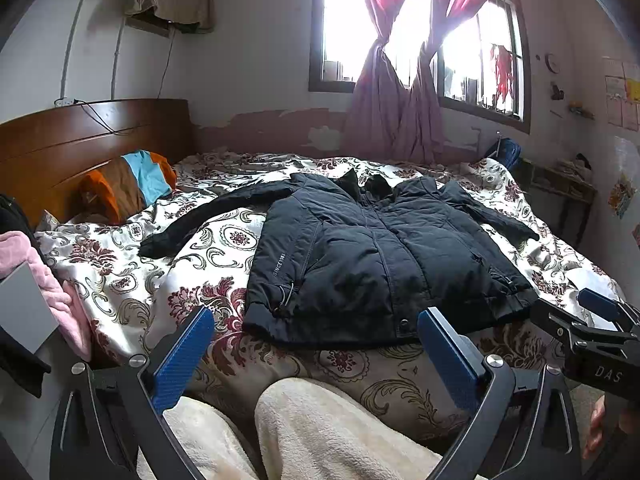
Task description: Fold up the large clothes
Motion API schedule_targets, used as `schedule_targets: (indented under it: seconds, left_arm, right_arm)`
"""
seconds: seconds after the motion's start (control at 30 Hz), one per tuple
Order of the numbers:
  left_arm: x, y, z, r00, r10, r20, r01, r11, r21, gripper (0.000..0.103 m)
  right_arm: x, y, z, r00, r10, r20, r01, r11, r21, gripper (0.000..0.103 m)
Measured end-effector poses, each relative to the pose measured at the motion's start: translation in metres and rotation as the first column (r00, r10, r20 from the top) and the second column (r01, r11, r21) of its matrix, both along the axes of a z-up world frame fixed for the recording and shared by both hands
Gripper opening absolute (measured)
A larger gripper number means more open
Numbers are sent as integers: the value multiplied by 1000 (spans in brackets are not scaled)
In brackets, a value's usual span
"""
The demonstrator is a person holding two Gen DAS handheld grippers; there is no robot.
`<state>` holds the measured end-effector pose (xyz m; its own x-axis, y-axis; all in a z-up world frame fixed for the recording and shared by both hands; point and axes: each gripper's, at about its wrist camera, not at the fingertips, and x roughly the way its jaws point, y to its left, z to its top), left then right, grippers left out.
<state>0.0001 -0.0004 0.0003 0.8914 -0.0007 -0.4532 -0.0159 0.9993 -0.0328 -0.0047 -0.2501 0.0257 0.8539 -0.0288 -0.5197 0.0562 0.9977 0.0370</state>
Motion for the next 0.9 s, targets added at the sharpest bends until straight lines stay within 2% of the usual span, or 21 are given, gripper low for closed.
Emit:
schedule_targets:
  seconds: [0.3,0.47,0.7,0.9]
  left_arm:
    - [1,-1,-12,999,10,-40,-10,1000,-6,103]
    - [17,0,-13,997,30,-75,-29,999,15,103]
    - [69,-6,4,992,59,-110,-53,997,60,102]
    - [139,-34,16,993,46,-111,-33,993,111,102]
  right_arm:
    - [3,-4,-2,1000,-13,-9,13,1000,10,102]
    - [9,-21,-1,997,-75,-7,75,997,14,102]
    - [24,-79,7,980,-200,8,200,980,5,102]
    - [66,-151,0,953,-303,-6,302,953,-26,102]
